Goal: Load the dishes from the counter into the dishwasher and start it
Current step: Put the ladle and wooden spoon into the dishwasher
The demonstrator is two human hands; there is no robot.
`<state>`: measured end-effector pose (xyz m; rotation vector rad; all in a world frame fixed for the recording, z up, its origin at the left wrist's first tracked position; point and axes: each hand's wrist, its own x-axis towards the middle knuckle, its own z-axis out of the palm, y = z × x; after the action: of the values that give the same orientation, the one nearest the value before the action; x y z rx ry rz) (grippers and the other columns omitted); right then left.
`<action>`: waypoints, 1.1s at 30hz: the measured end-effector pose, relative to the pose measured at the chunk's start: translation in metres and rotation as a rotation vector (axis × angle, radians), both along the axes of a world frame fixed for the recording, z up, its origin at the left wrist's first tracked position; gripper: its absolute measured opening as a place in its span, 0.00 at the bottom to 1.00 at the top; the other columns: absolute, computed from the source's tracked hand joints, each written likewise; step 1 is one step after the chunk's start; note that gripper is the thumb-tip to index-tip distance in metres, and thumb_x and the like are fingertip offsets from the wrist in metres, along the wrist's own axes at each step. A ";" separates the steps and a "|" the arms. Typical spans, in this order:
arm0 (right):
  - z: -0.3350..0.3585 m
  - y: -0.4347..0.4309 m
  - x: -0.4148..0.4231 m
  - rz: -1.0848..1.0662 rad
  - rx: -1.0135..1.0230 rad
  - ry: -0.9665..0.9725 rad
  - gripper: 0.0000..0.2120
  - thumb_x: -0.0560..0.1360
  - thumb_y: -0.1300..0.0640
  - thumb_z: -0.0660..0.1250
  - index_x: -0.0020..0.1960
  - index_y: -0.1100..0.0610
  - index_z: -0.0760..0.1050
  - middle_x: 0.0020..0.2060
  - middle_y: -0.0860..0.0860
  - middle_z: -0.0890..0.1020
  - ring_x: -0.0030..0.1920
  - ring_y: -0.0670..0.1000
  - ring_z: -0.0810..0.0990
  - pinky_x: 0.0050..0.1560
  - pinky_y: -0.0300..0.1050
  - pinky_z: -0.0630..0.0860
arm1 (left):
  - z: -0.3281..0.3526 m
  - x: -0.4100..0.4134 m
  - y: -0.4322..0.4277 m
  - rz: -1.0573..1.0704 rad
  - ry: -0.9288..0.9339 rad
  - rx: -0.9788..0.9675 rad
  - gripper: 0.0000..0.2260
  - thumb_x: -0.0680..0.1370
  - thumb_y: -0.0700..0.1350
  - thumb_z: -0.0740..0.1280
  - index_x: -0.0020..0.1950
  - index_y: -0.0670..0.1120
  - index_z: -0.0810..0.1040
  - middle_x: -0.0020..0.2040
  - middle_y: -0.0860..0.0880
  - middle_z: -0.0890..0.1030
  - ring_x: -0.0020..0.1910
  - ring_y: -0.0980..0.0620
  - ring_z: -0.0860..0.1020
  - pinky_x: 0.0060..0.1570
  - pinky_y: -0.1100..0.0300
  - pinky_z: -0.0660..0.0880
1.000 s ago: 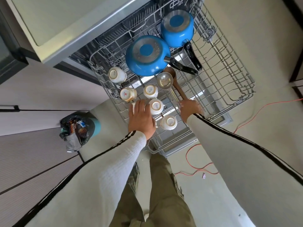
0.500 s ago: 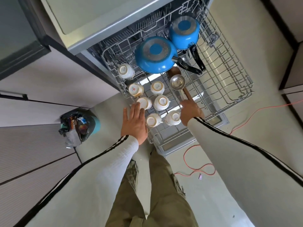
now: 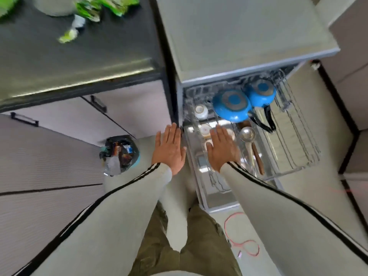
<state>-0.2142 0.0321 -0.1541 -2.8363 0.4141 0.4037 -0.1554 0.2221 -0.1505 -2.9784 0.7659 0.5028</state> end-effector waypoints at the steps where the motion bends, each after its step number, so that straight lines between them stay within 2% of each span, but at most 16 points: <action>1: 0.010 0.021 0.011 0.048 0.001 -0.039 0.27 0.84 0.48 0.47 0.81 0.54 0.50 0.80 0.53 0.49 0.80 0.53 0.46 0.78 0.48 0.42 | 0.007 0.009 0.020 0.034 -0.017 -0.017 0.30 0.83 0.56 0.46 0.81 0.44 0.43 0.81 0.45 0.40 0.80 0.45 0.40 0.78 0.43 0.41; 4: 0.037 0.093 0.053 0.213 0.010 -0.108 0.28 0.82 0.47 0.43 0.80 0.56 0.53 0.80 0.54 0.52 0.80 0.54 0.48 0.78 0.48 0.42 | 0.029 0.037 0.089 0.149 -0.044 -0.058 0.31 0.83 0.55 0.49 0.82 0.44 0.46 0.82 0.45 0.42 0.80 0.46 0.40 0.77 0.44 0.38; 8: 0.067 0.201 0.116 0.418 0.035 -0.252 0.27 0.83 0.48 0.46 0.79 0.57 0.57 0.79 0.55 0.55 0.79 0.56 0.52 0.78 0.54 0.53 | 0.060 0.072 0.195 0.284 -0.125 -0.057 0.30 0.83 0.55 0.49 0.81 0.43 0.46 0.82 0.46 0.43 0.80 0.47 0.41 0.78 0.44 0.39; 11: 0.082 0.284 0.164 0.545 0.055 -0.303 0.26 0.84 0.48 0.48 0.80 0.55 0.53 0.80 0.53 0.52 0.80 0.53 0.49 0.79 0.50 0.48 | 0.080 0.090 0.282 0.425 -0.191 -0.036 0.31 0.83 0.55 0.51 0.81 0.43 0.47 0.82 0.45 0.45 0.81 0.47 0.43 0.78 0.45 0.39; 16: 0.107 0.416 0.224 0.758 0.124 -0.382 0.26 0.83 0.48 0.50 0.79 0.56 0.58 0.79 0.54 0.57 0.79 0.54 0.53 0.78 0.54 0.52 | 0.110 0.101 0.412 0.681 -0.279 0.027 0.30 0.83 0.55 0.49 0.81 0.43 0.45 0.82 0.46 0.44 0.80 0.48 0.41 0.78 0.45 0.40; 19: 0.119 0.482 0.249 0.910 0.127 -0.377 0.28 0.82 0.47 0.45 0.79 0.57 0.57 0.79 0.54 0.56 0.79 0.54 0.53 0.78 0.53 0.51 | 0.116 0.097 0.466 0.830 -0.323 0.041 0.31 0.83 0.56 0.50 0.81 0.43 0.48 0.82 0.46 0.45 0.80 0.48 0.42 0.78 0.46 0.41; 25: 0.123 0.558 0.296 1.104 0.133 -0.387 0.26 0.84 0.47 0.48 0.79 0.56 0.57 0.79 0.54 0.56 0.79 0.53 0.51 0.78 0.53 0.53 | 0.114 0.108 0.515 1.000 -0.313 0.052 0.31 0.82 0.57 0.50 0.82 0.43 0.48 0.82 0.45 0.47 0.81 0.47 0.43 0.78 0.45 0.43; 33: 0.118 0.595 0.375 1.218 0.138 -0.364 0.26 0.84 0.47 0.50 0.79 0.56 0.57 0.79 0.53 0.55 0.79 0.52 0.50 0.78 0.52 0.52 | 0.109 0.186 0.521 1.113 -0.310 -0.022 0.31 0.83 0.57 0.50 0.81 0.43 0.48 0.82 0.45 0.46 0.81 0.47 0.43 0.78 0.47 0.44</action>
<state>0.1604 0.6270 -0.0362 -2.5812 -1.3795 0.0731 0.0303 0.7434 -0.0414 -3.0914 -0.9635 -0.0023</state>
